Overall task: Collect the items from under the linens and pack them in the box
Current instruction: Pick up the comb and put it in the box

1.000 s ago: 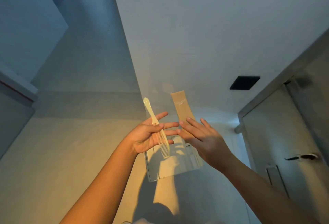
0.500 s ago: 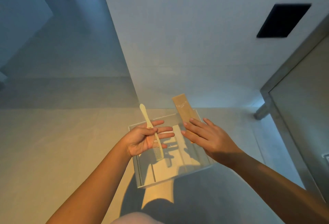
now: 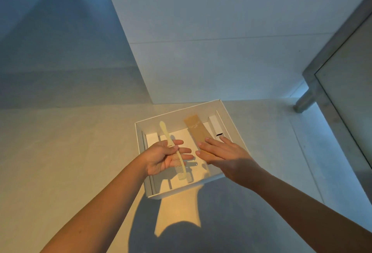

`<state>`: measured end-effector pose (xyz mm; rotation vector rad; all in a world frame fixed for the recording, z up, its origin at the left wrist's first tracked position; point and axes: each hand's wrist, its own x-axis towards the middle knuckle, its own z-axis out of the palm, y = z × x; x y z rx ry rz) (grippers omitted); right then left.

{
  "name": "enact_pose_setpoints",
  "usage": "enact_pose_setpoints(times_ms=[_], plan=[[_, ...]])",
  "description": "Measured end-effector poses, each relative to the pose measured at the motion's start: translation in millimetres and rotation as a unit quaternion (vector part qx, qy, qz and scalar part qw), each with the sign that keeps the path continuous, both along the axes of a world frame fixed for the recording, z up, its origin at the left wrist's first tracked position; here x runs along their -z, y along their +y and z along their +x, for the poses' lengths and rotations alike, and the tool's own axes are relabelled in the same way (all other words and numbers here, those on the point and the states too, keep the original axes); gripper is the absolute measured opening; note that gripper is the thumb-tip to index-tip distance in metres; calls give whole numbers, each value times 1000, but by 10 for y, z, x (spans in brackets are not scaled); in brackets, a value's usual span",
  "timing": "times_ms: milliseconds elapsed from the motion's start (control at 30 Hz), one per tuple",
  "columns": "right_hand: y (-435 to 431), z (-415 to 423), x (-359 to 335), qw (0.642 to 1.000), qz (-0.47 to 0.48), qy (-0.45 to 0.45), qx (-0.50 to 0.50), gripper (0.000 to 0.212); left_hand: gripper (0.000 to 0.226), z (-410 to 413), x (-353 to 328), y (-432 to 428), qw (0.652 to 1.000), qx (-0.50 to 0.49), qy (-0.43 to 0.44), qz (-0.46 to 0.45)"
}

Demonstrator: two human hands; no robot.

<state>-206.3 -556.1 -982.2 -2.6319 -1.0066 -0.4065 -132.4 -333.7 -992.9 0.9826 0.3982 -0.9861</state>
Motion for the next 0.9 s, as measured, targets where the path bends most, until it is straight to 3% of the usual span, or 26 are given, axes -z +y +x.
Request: enact_pose_setpoints(times_ms=[400,500,633,767,900], plan=[[219,246,247,993,-66,102,-7,74,15,83,182,17,995,13,-25,94],[249,252,347,990,-86,111,20,61,15,93,189,61,989,32,-44,138],[237,279,418,985,-100,140,30,48,41,49,224,125,962,63,-122,237],[195,312,500,964,-126,228,46,55,51,-126,200,67,895,131,-292,311],[166,349,602,937,-197,270,104,65,54,-378,263,49,760,218,-430,436]])
